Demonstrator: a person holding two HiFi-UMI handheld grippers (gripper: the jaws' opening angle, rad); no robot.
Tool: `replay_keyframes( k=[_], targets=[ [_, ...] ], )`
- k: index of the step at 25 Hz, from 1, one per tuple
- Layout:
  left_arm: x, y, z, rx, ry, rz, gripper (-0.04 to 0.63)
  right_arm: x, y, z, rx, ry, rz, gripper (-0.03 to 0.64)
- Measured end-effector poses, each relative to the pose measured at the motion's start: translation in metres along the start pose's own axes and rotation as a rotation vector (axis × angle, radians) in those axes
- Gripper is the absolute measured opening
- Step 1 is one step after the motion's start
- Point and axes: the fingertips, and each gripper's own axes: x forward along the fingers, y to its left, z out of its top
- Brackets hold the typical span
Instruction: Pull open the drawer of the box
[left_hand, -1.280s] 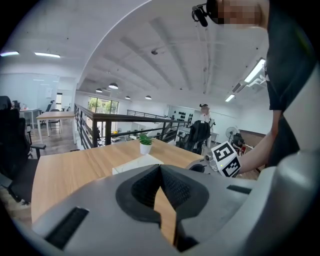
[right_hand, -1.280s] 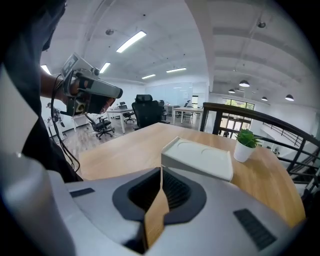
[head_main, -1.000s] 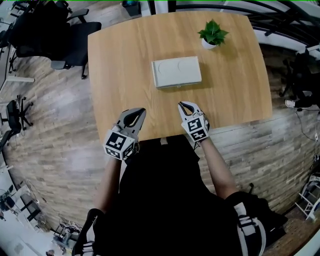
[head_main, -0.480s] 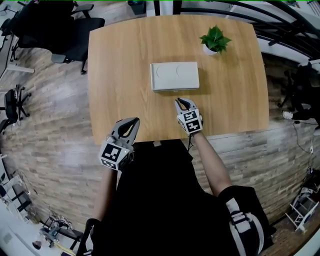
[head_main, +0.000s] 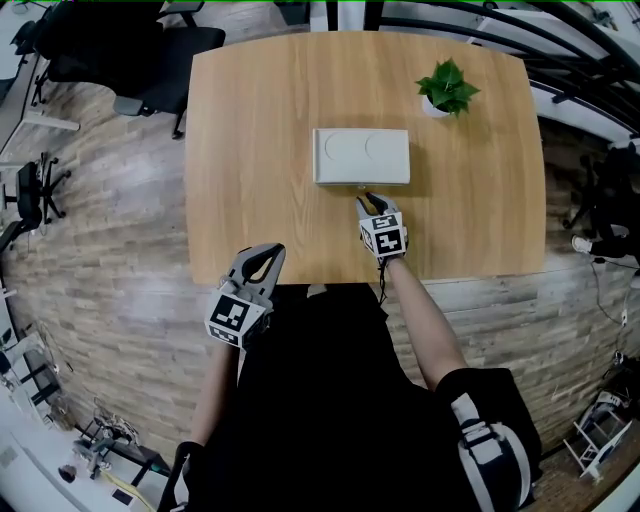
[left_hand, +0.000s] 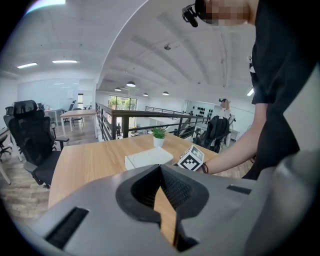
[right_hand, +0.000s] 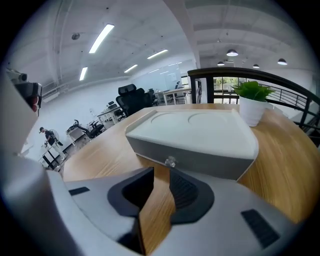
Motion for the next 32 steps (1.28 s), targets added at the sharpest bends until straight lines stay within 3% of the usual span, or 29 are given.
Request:
replay_keyframes(
  k=[15,18,32],
  targets=[
    [0.001,-0.001,0.003,-0.010,0.001,-0.001,0.021,0.021,-0.018,0.010,0.256,-0.008,-0.066,0.110],
    [0.001,0.000,0.000,-0.017,0.001,0.004,0.021,0.024,-0.018,0.009,0.294,-0.010,-0.068,0.081],
    [-0.009,0.001,0.000,-0.006,-0.013,0.002,0.023,0.020,-0.012,0.005,0.320,-0.007,-0.076,0.078]
  ],
)
